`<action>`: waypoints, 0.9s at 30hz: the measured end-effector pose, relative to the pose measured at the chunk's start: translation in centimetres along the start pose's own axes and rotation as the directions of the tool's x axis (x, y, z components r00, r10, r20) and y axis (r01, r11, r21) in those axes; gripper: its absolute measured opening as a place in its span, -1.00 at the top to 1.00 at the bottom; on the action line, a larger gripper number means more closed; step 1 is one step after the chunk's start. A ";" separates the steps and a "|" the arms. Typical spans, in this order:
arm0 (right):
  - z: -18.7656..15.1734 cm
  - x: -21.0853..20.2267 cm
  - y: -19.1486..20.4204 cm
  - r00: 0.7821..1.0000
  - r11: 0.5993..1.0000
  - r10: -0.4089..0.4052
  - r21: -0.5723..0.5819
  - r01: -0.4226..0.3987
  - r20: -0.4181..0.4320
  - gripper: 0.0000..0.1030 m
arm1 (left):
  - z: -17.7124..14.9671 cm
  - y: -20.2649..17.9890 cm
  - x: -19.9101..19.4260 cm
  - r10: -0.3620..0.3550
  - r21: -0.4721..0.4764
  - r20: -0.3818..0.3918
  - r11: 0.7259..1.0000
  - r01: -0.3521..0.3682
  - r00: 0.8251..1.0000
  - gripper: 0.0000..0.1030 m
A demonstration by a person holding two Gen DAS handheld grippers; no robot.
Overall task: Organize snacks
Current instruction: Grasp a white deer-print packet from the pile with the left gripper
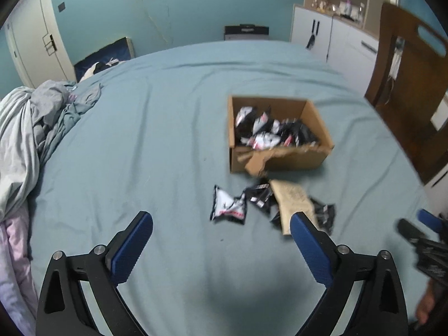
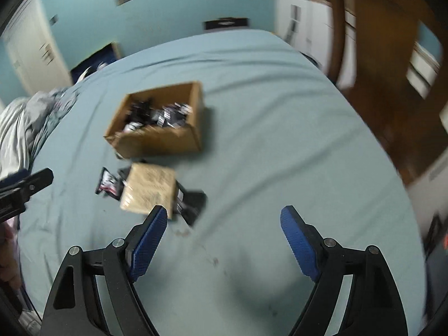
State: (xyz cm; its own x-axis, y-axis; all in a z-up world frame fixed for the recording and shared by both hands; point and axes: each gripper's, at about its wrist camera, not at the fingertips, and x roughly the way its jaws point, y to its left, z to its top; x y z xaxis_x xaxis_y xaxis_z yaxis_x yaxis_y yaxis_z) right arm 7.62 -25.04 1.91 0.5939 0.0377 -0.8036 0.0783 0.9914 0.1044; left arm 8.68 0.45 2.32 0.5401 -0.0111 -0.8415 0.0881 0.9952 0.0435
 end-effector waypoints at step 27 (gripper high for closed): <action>-0.2 10.4 -1.9 0.975 0.986 0.156 0.088 -0.143 -0.160 -0.61 | -0.9 -1.6 7.8 0.060 0.101 -0.129 0.994 -0.047 0.990 -0.95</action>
State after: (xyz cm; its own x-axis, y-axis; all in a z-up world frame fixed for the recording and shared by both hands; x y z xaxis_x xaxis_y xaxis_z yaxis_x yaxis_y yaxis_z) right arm 13.45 -26.48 -6.75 0.4633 0.2115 -0.8606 0.0625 0.9609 0.2698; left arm 12.03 -1.10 -4.78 0.4322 0.0610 -0.8997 0.1470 0.9796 0.1370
